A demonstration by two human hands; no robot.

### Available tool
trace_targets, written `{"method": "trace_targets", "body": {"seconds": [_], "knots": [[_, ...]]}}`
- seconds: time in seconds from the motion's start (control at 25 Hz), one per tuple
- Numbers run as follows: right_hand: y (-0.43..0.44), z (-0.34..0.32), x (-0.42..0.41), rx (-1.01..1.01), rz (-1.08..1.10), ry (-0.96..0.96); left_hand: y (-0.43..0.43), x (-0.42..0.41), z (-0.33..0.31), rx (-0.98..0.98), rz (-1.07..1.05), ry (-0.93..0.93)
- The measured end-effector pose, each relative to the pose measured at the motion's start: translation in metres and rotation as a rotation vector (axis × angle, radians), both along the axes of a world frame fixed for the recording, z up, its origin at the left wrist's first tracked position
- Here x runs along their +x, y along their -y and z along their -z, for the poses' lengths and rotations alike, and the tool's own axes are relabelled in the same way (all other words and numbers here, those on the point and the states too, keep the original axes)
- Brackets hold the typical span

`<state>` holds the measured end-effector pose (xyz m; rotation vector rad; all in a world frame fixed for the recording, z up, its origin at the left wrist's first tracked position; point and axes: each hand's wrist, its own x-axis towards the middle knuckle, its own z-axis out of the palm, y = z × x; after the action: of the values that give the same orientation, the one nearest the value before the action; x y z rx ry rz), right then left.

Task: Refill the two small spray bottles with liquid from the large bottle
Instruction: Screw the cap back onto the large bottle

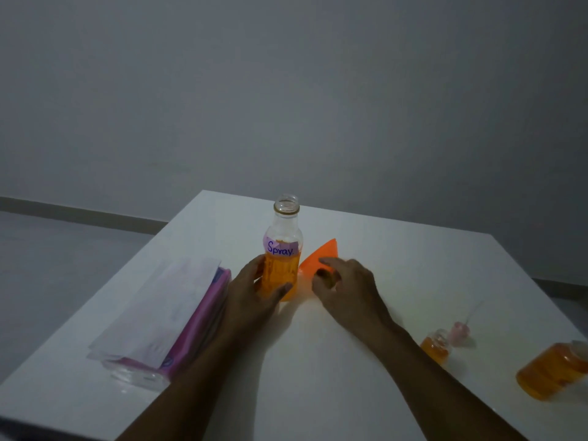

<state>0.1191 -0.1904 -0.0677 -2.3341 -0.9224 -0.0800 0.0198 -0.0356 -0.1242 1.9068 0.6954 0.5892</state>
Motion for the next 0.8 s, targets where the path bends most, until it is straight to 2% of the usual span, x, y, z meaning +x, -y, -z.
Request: {"method": "trace_targets", "body": {"seconds": [0.08,0.2,0.28,0.4,0.56,0.68,0.8], "knots": [[-0.007,-0.033,0.001,0.221,0.015,0.015,0.0,-0.002,0.0,0.054,-0.012,-0.016],[-0.024,-0.084,0.007,0.549,-0.072,-0.136,0.002,-0.004,0.0,0.034,-0.032,0.053],[-0.036,-0.108,0.01,0.604,-0.175,-0.165,0.001,-0.004,0.0,0.012,-0.025,0.064],[-0.049,-0.122,0.019,0.379,-0.276,-0.067,-0.002,-0.004,0.001,-0.013,-0.015,0.08],[-0.057,-0.134,0.029,0.073,-0.505,-0.098,-0.004,-0.004,0.003,-0.022,-0.013,0.105],[-0.065,-0.149,0.034,-0.191,-0.601,0.119,-0.005,-0.002,0.004,-0.013,-0.016,0.088],[-0.071,-0.158,0.034,-0.307,-0.64,0.251,-0.005,0.0,0.004,0.012,-0.033,0.077]]}}
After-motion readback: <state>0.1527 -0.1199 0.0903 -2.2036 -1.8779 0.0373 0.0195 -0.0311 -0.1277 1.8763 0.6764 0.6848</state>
